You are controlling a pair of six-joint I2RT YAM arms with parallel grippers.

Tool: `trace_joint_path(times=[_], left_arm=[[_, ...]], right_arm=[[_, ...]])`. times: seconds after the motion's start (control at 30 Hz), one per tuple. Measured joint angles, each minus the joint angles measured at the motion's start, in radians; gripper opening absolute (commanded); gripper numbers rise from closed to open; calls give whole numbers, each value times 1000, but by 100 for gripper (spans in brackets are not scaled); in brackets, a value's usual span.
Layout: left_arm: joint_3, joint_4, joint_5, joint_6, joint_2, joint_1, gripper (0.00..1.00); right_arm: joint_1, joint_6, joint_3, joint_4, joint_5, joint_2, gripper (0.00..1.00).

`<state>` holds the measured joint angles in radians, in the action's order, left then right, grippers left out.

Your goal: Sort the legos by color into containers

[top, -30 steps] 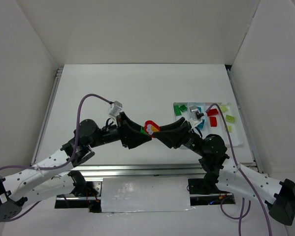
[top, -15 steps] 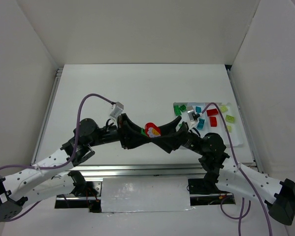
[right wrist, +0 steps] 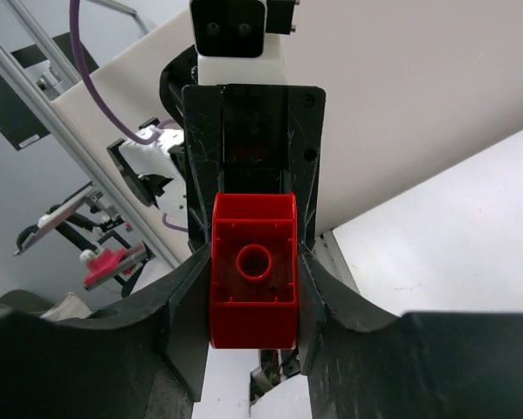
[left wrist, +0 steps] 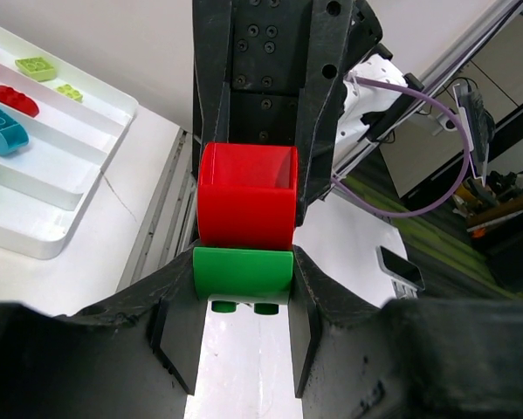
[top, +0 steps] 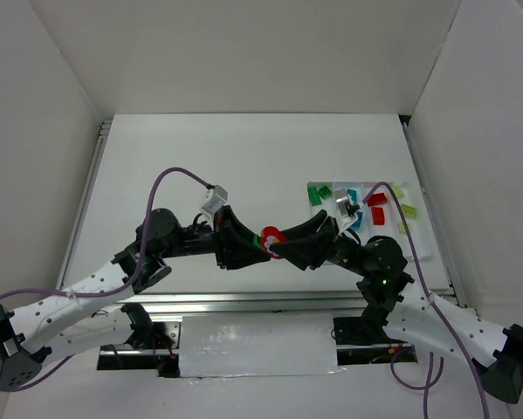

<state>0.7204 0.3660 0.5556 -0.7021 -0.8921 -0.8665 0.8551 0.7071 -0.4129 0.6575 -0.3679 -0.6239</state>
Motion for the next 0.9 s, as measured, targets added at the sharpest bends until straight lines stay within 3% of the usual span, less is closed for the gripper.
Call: trace_joint_path(times=[0.23,0.4,0.5,0.6,0.77,0.9], left_arm=[[5,-59,-17,23,5,-1,0],[6,-143,-43,50,64,-1,0],[5,-174,-62,53,101,-1,0],[6,-232,-111,69,139,-1,0],[39,-403,-249,92,149,-1,0],[50,-517,-327,101,156,-1,0]], right_arm=[[-42,-57,-24,-145,47,56,0],[-384,-111,-62,-320,76,93,0],[-513,-138,-88,-417,103,58,0],[-641,-137,-159,-555,212,-60,0],[-902,-61,-278,-741,435,-385,0],[-994,22,-320,-908,646,-565,0]])
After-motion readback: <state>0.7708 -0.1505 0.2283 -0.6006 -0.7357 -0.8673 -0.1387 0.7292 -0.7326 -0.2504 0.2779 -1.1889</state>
